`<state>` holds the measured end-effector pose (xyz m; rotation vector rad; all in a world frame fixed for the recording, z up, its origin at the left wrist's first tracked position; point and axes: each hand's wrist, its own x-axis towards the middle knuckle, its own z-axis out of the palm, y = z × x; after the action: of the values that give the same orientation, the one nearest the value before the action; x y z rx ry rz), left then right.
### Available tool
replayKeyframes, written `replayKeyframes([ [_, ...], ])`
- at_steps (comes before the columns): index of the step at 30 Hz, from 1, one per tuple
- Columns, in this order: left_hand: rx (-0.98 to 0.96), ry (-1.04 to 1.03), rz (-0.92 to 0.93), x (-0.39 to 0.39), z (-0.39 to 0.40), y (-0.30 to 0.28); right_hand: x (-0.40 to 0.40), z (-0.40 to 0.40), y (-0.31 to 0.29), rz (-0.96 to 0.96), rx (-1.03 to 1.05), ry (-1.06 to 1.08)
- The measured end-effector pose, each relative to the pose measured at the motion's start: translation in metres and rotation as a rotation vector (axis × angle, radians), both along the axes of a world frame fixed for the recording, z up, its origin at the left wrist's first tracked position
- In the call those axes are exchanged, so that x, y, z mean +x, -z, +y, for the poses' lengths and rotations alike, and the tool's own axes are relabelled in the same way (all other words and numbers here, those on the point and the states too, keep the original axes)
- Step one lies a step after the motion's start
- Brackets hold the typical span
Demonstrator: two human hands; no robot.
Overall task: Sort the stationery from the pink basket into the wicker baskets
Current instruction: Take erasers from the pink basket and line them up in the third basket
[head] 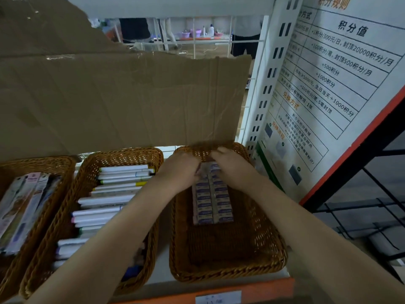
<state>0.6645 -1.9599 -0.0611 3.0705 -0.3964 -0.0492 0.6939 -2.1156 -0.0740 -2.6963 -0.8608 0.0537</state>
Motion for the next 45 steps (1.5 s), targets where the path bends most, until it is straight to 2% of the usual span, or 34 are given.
replayKeyframes([
  [4,-0.014,-0.056,0.047,0.021,-0.003,0.003,0.018,0.012,0.006,0.007,-0.106,-0.053],
  [10,-0.030,-0.001,0.168,0.036,-0.006,0.008,0.023,0.008,0.013,-0.036,-0.163,-0.088],
  [20,-0.145,-0.022,0.305,0.038,-0.011,0.013,0.009,-0.005,0.001,-0.037,-0.103,-0.049],
  [24,-0.071,-0.021,0.307,0.034,-0.014,0.013,0.000,-0.013,-0.009,-0.058,-0.025,-0.054],
  [29,-0.138,-0.066,0.208,0.021,-0.011,0.013,-0.016,-0.017,-0.015,0.006,0.012,-0.022],
  [33,-0.388,-0.126,0.146,0.002,-0.002,0.003,-0.031,-0.031,-0.020,0.104,0.143,0.052],
  [39,-1.114,-0.175,0.269,-0.043,0.003,-0.020,-0.060,-0.045,-0.027,0.267,0.439,0.117],
  [45,-1.419,-0.298,0.263,-0.081,-0.002,-0.019,-0.090,-0.050,-0.028,0.546,0.828,0.109],
])
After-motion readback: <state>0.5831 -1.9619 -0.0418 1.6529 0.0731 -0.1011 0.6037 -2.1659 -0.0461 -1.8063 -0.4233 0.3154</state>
